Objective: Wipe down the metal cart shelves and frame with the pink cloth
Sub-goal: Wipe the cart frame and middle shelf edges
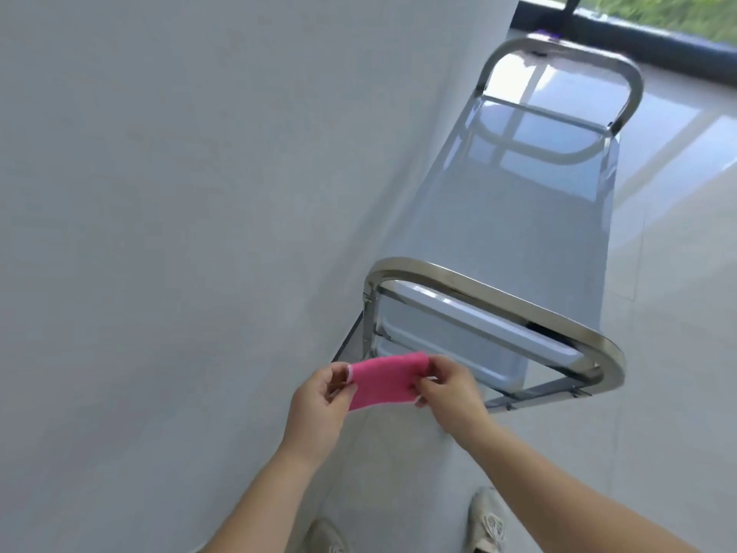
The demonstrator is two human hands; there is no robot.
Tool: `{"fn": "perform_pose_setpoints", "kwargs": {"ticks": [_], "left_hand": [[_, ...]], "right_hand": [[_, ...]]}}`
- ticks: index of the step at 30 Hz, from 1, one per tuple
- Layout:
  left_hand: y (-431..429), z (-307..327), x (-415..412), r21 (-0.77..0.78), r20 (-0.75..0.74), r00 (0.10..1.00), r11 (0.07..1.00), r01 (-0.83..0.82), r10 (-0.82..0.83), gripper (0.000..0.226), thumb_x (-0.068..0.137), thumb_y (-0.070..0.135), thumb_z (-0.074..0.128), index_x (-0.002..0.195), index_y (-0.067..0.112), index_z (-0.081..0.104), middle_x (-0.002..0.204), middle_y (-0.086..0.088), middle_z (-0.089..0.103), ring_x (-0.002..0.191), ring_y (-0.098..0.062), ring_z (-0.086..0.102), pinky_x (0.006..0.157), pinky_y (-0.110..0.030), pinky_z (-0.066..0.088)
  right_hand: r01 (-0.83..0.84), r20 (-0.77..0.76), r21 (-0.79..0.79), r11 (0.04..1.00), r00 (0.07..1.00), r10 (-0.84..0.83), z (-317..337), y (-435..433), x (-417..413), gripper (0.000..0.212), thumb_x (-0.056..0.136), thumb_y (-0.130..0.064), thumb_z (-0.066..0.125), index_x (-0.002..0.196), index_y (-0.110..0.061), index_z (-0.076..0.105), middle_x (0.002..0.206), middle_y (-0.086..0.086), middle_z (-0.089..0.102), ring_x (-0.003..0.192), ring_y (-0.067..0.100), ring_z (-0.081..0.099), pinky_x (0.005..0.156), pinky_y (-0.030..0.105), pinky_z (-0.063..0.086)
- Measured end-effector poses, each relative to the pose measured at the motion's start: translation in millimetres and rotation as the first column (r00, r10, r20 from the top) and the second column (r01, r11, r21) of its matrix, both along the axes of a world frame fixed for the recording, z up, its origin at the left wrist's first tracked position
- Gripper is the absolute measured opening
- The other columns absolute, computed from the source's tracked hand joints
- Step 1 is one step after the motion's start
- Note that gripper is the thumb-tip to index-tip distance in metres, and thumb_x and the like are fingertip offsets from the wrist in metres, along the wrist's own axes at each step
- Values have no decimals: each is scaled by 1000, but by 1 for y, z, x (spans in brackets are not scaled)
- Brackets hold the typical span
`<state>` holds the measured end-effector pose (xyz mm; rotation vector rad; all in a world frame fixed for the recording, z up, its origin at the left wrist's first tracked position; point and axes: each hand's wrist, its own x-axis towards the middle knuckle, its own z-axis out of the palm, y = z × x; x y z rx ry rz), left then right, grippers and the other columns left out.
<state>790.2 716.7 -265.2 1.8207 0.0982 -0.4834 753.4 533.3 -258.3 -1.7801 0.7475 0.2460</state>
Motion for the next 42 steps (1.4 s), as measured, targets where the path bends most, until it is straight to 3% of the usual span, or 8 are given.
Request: {"fn": "perform_pose_setpoints", "kwargs": {"ticks": [4, 11, 16, 22, 27, 32, 37, 42], "left_hand": [[-10, -57, 25, 8, 63, 996, 998, -61, 61, 28, 87, 3, 61, 94, 30, 63, 92, 5, 70, 78, 1, 64, 76, -22, 48], [-41, -163, 63, -49, 316, 931, 983, -176, 183, 20, 87, 6, 63, 100, 21, 64, 94, 7, 70, 85, -3, 65, 74, -9, 48], [-54, -203, 93, -243, 468, 841, 955, -172, 271, 17, 89, 5, 60, 101, 16, 65, 91, 5, 70, 82, -3, 67, 68, -9, 49], [-58, -228, 123, -369, 638, 695, 924, -100, 330, 15, 89, 10, 62, 102, 15, 66, 94, 1, 72, 85, -10, 68, 76, -22, 55], [-63, -222, 128, -460, 622, 674, 882, -97, 399, 11, 87, 9, 64, 97, 14, 66, 89, -1, 71, 81, -11, 68, 69, -20, 54], [-70, -218, 135, -543, 548, 714, 835, -92, 435, 11, 85, 8, 66, 95, 8, 66, 86, -5, 71, 76, -12, 68, 66, -20, 55], [-67, -243, 132, -571, 512, 750, 818, -68, 419, 7, 86, 14, 66, 92, 11, 66, 82, -4, 71, 73, -12, 67, 65, -20, 53], [-51, -288, 125, -367, 529, 759, 909, -198, 379, 9, 89, 18, 61, 93, 26, 63, 91, 5, 69, 85, -13, 65, 81, -33, 54]], "right_hand": [[62, 91, 72, 995, 993, -69, -60, -2, 23, 36, 84, 10, 46, 93, -20, 63, 88, 9, 71, 79, 21, 70, 77, 37, 59], [137, 369, 54, 989, 918, -147, -172, -23, 75, 20, 88, 5, 52, 80, -13, 47, 75, 9, 62, 71, 27, 68, 70, 38, 56], [106, 618, -29, 994, 783, -65, -220, -35, 115, 28, 85, 10, 51, 74, -16, 53, 73, 8, 64, 69, 23, 66, 66, 29, 57], [100, 815, -160, 982, 574, 74, -242, -37, 146, 17, 87, -6, 54, 85, -23, 54, 86, 4, 67, 81, 20, 66, 74, 32, 55], [49, 832, -161, 986, 544, 109, -236, -28, 147, 20, 87, -24, 64, 104, -18, 54, 94, -8, 61, 81, 6, 59, 61, 7, 46], [60, 781, -307, 950, 586, 215, -230, -5, 159, 37, 82, -43, 66, 110, -24, 51, 110, -6, 54, 95, 12, 57, 78, 24, 49], [25, 848, -179, 984, 511, 141, -238, 10, 160, 21, 92, -24, 59, 109, -25, 46, 93, -11, 58, 79, 0, 57, 51, 7, 45], [7, 857, -90, 996, 511, 74, -238, 16, 163, 26, 90, -26, 63, 111, -22, 48, 91, -4, 67, 74, 11, 68, 53, 26, 56]]}}
